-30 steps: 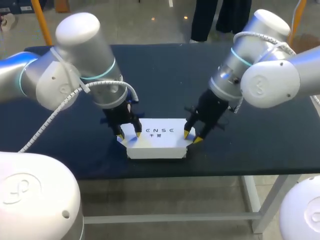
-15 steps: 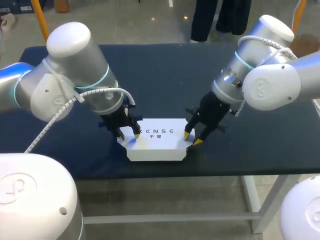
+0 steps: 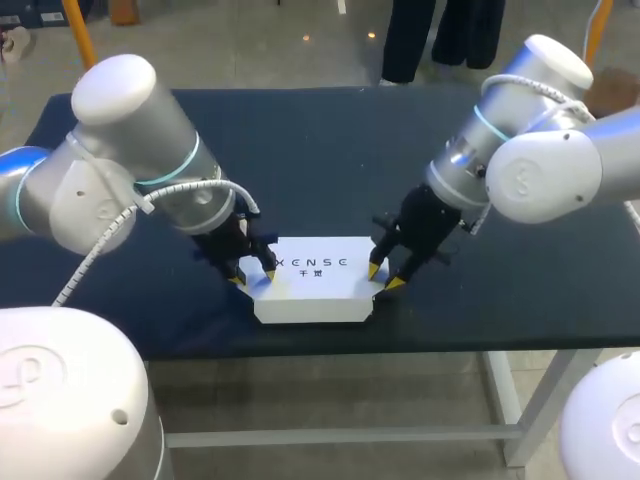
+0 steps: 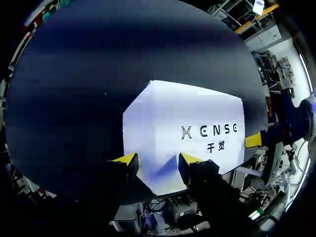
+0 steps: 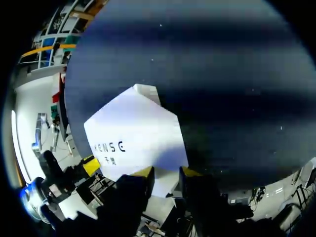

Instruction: Assemble the packaging by folding the flat box into shape, placing the metal phone stand inside, and closing the box properly

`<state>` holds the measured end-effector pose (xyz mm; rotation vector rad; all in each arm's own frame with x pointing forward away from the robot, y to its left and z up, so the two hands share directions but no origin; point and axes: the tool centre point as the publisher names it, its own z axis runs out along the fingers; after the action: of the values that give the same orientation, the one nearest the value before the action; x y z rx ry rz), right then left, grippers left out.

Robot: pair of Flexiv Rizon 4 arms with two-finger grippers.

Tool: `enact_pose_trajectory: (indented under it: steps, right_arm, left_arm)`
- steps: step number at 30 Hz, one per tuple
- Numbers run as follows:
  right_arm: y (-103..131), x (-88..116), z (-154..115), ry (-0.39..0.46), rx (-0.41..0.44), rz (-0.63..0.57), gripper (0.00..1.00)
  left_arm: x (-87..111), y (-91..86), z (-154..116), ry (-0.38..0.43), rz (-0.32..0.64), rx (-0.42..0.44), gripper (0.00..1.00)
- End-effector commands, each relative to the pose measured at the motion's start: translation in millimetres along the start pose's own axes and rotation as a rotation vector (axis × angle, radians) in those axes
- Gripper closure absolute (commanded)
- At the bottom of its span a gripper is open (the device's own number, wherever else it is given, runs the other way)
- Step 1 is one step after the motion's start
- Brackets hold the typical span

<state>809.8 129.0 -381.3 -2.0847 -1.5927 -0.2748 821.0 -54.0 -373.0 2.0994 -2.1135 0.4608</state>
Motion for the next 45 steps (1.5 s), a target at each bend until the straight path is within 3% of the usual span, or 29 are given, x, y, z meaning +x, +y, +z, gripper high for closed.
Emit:
enact_pose_trajectory:
  steps: [1,10,24,45]
  right_arm:
    - [1,-2,3,0.016,0.005,-0.004,0.62]
    - [2,-3,8,0.082,0.002,-0.014,0.61]
    - [2,-6,11,0.165,-0.014,-0.081,0.60]
    - [7,1,9,0.159,-0.095,-0.182,0.58]
  left_arm:
    - [-7.1,-1.2,7,0.036,0.008,-0.012,0.43]
    - [-10.3,1.5,10,0.117,0.030,-0.018,0.42]
    - [-10.3,0.5,14,0.157,0.052,-0.028,0.40]
    - [-6.7,-5.0,18,0.170,0.085,-0.051,0.39]
